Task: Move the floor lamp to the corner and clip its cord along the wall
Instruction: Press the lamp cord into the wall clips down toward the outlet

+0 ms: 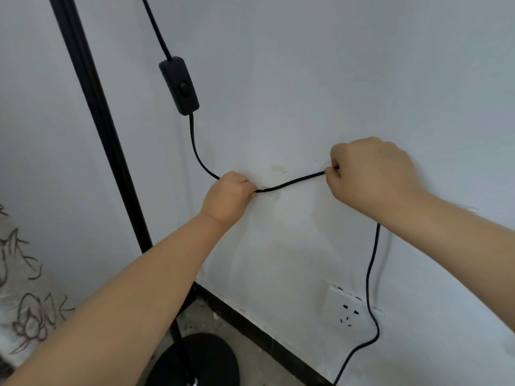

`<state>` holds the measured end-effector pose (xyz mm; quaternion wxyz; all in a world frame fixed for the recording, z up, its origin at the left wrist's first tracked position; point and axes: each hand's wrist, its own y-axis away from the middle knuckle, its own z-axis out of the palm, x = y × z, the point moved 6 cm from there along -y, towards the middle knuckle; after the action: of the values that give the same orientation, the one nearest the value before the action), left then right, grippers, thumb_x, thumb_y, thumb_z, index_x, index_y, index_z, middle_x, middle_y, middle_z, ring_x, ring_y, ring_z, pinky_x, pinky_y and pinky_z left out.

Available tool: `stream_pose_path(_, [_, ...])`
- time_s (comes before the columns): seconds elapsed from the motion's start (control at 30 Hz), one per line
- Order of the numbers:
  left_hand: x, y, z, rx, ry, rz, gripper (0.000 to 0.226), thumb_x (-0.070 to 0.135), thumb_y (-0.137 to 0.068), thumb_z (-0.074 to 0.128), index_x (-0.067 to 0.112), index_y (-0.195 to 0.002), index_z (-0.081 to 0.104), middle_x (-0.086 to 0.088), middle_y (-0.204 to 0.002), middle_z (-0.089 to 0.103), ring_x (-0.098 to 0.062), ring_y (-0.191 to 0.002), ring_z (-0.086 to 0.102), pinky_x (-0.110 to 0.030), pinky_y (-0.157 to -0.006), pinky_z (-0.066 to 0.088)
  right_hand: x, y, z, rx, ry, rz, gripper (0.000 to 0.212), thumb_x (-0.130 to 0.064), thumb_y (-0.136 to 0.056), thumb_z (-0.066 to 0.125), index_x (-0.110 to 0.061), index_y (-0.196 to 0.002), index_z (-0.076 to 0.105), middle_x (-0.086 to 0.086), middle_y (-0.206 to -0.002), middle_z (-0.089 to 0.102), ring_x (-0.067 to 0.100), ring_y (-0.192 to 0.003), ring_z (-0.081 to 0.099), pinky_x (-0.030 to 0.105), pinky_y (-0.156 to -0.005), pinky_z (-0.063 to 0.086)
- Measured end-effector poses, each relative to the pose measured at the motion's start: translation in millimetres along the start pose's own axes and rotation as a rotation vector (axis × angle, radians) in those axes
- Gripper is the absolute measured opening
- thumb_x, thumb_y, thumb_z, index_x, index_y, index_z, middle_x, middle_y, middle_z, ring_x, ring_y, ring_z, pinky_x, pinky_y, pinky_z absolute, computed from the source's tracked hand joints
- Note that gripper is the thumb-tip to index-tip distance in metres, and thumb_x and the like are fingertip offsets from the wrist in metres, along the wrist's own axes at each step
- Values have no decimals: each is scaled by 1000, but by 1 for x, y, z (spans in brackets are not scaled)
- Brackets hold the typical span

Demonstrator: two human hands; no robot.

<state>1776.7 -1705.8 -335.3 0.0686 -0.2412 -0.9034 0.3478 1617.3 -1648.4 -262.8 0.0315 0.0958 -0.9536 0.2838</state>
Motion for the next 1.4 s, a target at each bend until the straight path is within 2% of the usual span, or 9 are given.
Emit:
stream_pose_path(0.1, [2,0,-7,110,-78,-2,11,-12,-55,80,-4,-59,73,-21,-53,68,-33,-53,67,-66,-75,52,5,12,4,-44,-15,12,19,-18,-89,46,-8,-74,52,4,-60,36,27,-63,39,23,-42,14])
stream_pose_path(0.17, [4,0,-12,142,-155,-8,16,-3,-49,88,3,-53,74,-14,-52,68,-28,-53,67,-46,-83,53,9,22,11,-89,6,35,26,-15,-89,45,-10,-65,38,1,-54,29,27,-55,36,22,-41,13])
stream_pose_path(0.3, [2,-2,-11,100,-177,2,20,4,-49,91,5,-52,71,-11,-45,63,-24,-45,62,-25,-52,49,8,42,27,-201,63,56,46,-8,-86,46,-16,-52,17,2,-52,26,16,-42,23,23,-40,12])
stream_pose_path(0.53, [-2,-5,-8,102,-112,33,25,-24,-52,75,-7,-71,72,-22,-54,68,-34,-50,66,-39,-49,56,24,67,44,-307,45,140,47,-7,-87,47,-17,-53,15,1,-52,26,14,-42,23,23,-39,13])
stream_pose_path(0.8, [13,15,-2,110,-51,39,32,-24,-67,58,-12,-96,67,-30,-77,71,-45,-73,66,-51,-61,57,28,87,82,-307,-80,168,49,-3,-86,48,-18,-53,16,1,-49,30,16,-41,27,24,-39,13])
stream_pose_path(1.03, [41,23,-8,171,-46,130,31,-21,-65,62,-10,-94,69,-28,-80,70,-43,-73,65,-43,-55,57,20,108,119,-311,-307,114,23,-1,-88,44,-13,-71,33,0,-55,34,26,-60,41,28,-54,29])
stream_pose_path(1.2, [71,31,9,96,-74,285,35,-22,-58,69,-9,-90,71,-27,-84,73,-40,-73,69,-40,-53,58,19,125,127,-310,-420,80,23,3,-86,43,-12,-100,55,4,-61,47,21,-59,40,27,-44,23])
stream_pose_path(1.3, [82,34,16,63,-52,302,34,-22,-55,73,-7,-86,73,-23,-81,74,-37,-70,70,-36,-52,58,20,137,135,-370,-378,29,24,2,-87,41,-10,-103,53,-4,-55,36,16,-48,33,18,-39,16])
stream_pose_path(1.4, [90,36,19,42,-59,315,33,-20,-51,77,-4,-79,74,-20,-75,75,-35,-68,70,-34,-53,57,25,143,139,-447,-369,23,22,0,-88,41,-6,-105,54,1,-60,46,21,-55,41,29,-46,27])
